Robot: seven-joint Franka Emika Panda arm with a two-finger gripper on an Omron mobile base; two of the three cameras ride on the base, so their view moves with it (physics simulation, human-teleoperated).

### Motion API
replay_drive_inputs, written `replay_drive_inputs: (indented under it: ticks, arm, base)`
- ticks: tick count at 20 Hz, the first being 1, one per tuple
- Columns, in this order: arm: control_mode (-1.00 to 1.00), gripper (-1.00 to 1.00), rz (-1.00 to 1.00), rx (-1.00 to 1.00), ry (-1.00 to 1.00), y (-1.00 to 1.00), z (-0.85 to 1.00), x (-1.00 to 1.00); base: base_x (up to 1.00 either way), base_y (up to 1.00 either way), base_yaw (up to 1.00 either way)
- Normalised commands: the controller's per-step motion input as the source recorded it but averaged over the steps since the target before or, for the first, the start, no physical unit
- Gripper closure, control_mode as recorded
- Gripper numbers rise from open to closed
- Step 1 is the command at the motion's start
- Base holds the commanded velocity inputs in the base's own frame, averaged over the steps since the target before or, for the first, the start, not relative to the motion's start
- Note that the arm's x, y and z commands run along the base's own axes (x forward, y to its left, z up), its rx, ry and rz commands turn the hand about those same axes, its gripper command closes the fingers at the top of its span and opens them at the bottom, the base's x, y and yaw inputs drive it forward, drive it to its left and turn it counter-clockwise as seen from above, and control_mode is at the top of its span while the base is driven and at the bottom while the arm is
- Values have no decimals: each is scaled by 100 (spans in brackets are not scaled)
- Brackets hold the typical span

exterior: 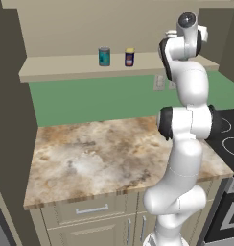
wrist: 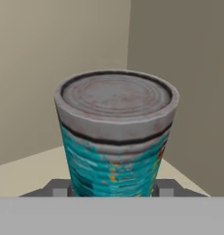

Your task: Stack two cans on top of the other two cans in the cabinet.

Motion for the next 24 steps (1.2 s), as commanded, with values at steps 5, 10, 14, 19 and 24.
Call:
replay_drive_inputs:
  ticks: [5,10,14,19,24]
  arm:
    - [-100,-100,0,3,4,0,-13,3]
    - [-100,-100,0,3,0,0,-10,0]
    - [-100,-100,0,2,0,0,-11,0]
    - [-100,-100,0,2,-1,0,-13,-1]
    - [-100,-100,0,0,-1,9,-11,-18]
  base:
    - [0,0,0]
    - [0,0,0]
    - [0,0,0]
    - [0,0,0]
    - [0,0,0]
